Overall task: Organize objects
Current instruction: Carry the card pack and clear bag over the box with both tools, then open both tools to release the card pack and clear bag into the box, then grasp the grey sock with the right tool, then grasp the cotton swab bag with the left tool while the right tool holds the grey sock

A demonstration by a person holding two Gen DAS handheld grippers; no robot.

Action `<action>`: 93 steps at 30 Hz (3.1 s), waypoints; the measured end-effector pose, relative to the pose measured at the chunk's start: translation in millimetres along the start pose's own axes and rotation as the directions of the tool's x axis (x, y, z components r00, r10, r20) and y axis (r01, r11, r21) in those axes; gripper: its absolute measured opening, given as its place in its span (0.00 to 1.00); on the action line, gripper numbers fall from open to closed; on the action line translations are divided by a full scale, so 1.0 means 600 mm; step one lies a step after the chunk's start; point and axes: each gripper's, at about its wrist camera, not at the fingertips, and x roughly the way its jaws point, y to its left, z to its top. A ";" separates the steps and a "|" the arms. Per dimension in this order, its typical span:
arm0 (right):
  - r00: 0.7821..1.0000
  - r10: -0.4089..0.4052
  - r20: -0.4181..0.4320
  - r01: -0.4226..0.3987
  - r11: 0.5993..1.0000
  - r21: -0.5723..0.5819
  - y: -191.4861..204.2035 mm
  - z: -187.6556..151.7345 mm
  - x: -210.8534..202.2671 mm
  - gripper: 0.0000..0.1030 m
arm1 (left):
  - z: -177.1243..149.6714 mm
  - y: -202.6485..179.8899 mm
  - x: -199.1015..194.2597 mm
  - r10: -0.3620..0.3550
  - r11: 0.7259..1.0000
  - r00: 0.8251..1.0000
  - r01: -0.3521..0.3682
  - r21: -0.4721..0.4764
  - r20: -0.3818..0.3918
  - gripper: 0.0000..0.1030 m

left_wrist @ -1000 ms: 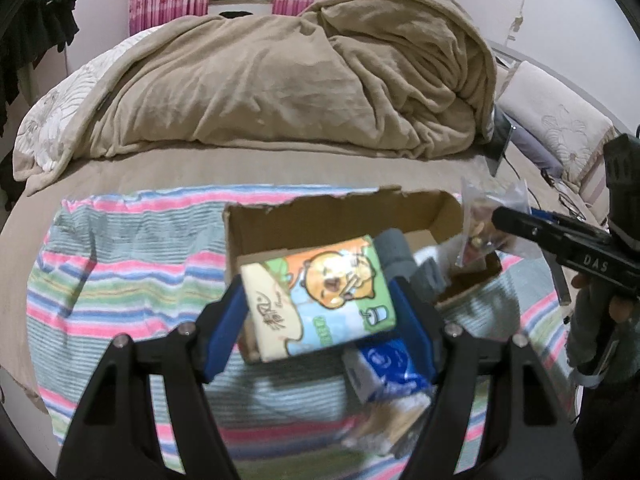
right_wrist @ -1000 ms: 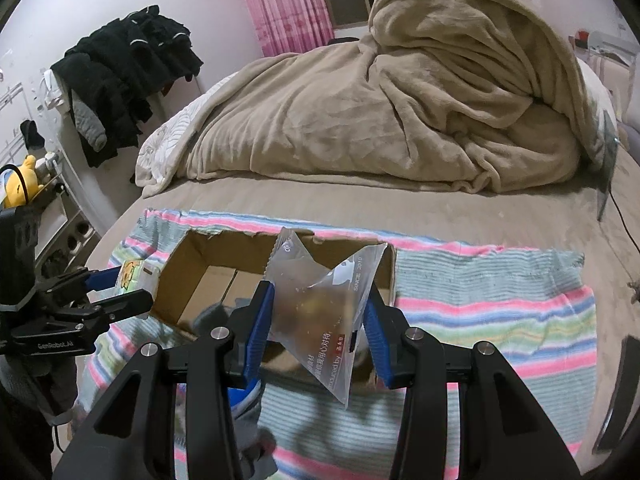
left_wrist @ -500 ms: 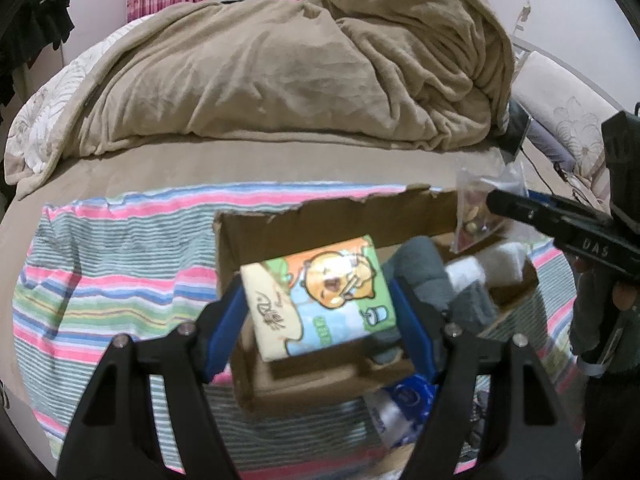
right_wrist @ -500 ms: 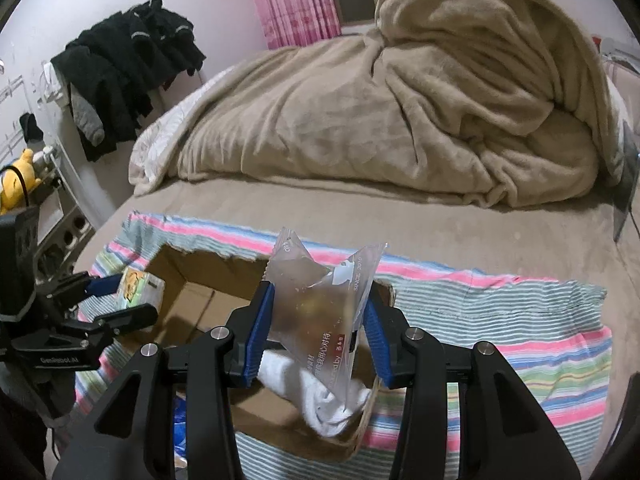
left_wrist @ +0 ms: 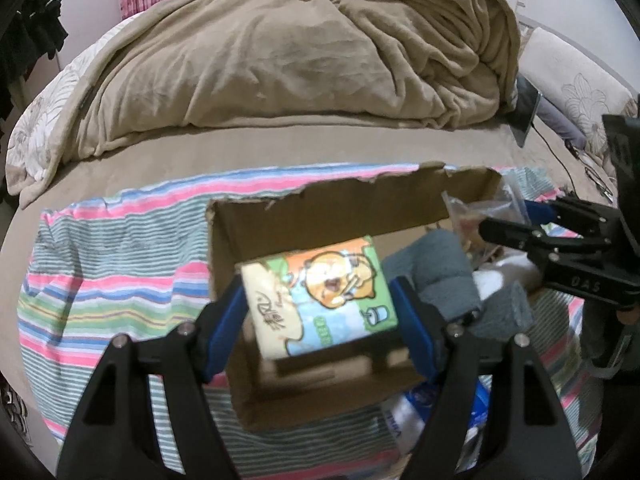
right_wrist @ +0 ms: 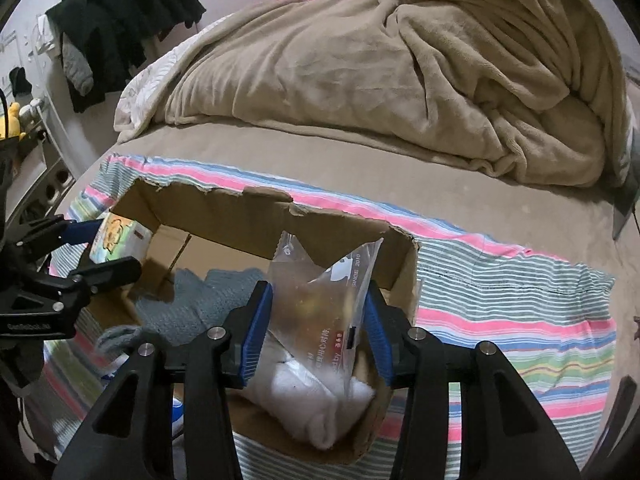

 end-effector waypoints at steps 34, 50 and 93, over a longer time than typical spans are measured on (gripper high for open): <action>0.999 0.024 0.040 -0.025 0.999 0.026 0.087 -0.072 -0.149 0.74 | -0.096 0.022 -0.149 -0.002 0.998 0.998 0.006 -0.058 0.065 0.81; 0.996 0.062 -0.069 -0.059 0.997 0.053 0.124 -0.140 -0.118 0.74 | -0.163 0.027 -0.134 -0.031 0.995 1.000 0.031 -0.096 0.000 0.81; 0.987 0.146 -0.066 -0.129 0.970 0.204 0.030 -0.204 -0.108 0.26 | -0.229 -0.150 0.007 -0.020 0.980 0.981 0.057 0.191 -0.193 0.76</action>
